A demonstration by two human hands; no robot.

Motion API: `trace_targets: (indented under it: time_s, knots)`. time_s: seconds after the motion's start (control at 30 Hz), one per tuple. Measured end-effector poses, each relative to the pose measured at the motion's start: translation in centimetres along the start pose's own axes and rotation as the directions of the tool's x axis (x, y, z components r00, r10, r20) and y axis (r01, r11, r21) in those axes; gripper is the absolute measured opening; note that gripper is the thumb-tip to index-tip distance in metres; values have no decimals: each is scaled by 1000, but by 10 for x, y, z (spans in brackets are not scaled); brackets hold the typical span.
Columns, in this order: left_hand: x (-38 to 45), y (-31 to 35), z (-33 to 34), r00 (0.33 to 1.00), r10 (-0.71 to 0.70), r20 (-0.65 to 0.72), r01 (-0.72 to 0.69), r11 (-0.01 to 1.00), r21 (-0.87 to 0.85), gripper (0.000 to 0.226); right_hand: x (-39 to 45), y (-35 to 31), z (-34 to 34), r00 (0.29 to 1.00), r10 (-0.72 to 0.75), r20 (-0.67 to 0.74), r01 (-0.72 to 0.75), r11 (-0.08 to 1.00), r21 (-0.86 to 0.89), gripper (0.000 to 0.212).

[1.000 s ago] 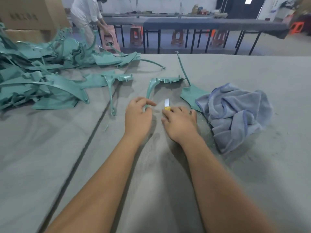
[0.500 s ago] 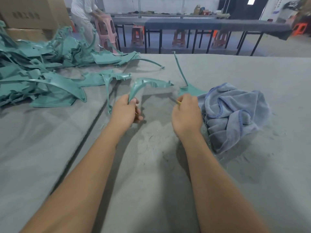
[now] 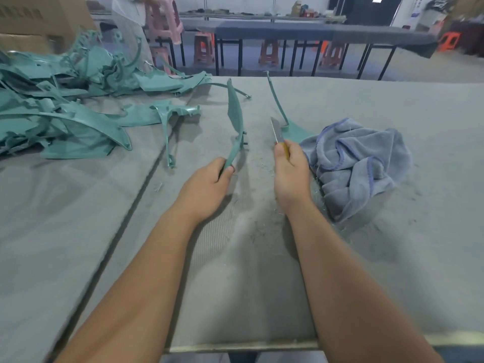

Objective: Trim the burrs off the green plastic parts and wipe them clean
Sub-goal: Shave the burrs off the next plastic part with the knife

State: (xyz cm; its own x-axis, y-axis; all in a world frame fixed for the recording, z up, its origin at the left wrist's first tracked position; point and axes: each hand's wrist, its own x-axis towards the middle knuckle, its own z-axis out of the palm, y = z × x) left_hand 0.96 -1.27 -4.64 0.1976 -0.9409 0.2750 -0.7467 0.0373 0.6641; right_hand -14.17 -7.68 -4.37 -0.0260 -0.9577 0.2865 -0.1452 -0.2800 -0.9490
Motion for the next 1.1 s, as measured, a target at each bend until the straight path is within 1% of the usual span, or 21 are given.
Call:
trace_targets:
  time_s: [0.03, 0.07, 0.13, 0.2, 0.23, 0.27, 0.3, 0.33, 0.37, 0.4, 0.5, 0.53, 0.63, 0.7, 0.8, 0.87, 0.97, 1.03, 1.1]
  knots:
    - [0, 1, 0, 1000, -1, -6, 1, 997, -76, 29, 1, -1, 0, 1000, 26, 3, -26, 1000, 7, 9]
    - [0, 2, 0, 1000, -14, -15, 11, 986, -168, 29, 0, -1, -1, 999, 47, 17, -48, 998, 41, 9]
    - [0, 7, 0, 998, -49, -31, 36, 941, -338, 28, 0, -3, -1, 995, 59, 82, -70, 987, 142, 15]
    - [3, 9, 1, 995, -99, -28, 80, 912, -403, 31, -1, -6, -2, 987, 56, 151, -88, 974, 208, 13]
    - [6, 10, 2, 989, -145, -11, 127, 897, -424, 33, 0, -7, -1, 979, 65, 192, -111, 965, 239, 13]
    - [9, 11, 2, 976, -216, 19, 200, 863, -464, 35, 1, -8, -1, 967, 87, 241, -155, 948, 279, 17]
    - [12, 13, 1, 953, -296, 71, 287, 796, -533, 33, 2, -8, 0, 948, 120, 296, -215, 925, 315, 28]
    - [14, 16, 1, 927, -351, 135, 357, 708, -609, 29, 3, -9, 1, 925, 155, 347, -274, 904, 329, 39]
    - [15, 18, -1, 912, -363, 193, 393, 632, -668, 25, 4, -9, 2, 906, 179, 384, -312, 894, 321, 45]
    - [14, 20, -2, 914, -336, 228, 393, 590, -705, 24, 3, -9, 3, 894, 184, 407, -322, 898, 301, 46]
    - [6, 21, 0, 948, -188, 258, 319, 513, -797, 24, 1, -8, 4, 897, 141, 420, -278, 917, 286, 28]
    - [4, 22, 1, 952, -173, 253, 306, 516, -800, 22, -1, -8, 4, 897, 117, 426, -261, 918, 297, 25]
    - [4, 23, 2, 947, -230, 225, 316, 529, -787, 20, -4, -8, 5, 864, 76, 497, -262, 911, 317, 25]
    - [7, 21, 3, 942, -262, 210, 319, 504, -803, 23, -6, -8, 5, 840, 84, 537, -260, 930, 260, 25]
    - [9, 20, 3, 914, -309, 263, 385, 461, -800, 28, -6, -8, 6, 825, 108, 554, -255, 947, 195, 27]
    - [9, 19, 2, 913, -283, 294, 397, 451, -799, 26, -6, -8, 6, 819, 118, 562, -267, 945, 191, 29]
    - [7, 17, 0, 931, -190, 313, 366, 499, -786, 23, -6, -9, 6, 811, 138, 568, -299, 933, 201, 30]
    - [6, 16, -1, 927, -140, 347, 367, 515, -774, 22, -5, -8, 5, 815, 148, 560, -323, 919, 227, 29]
    - [4, 17, -2, 923, -148, 355, 376, 533, -758, 21, -4, -8, 6, 822, 154, 549, -325, 918, 228, 28]
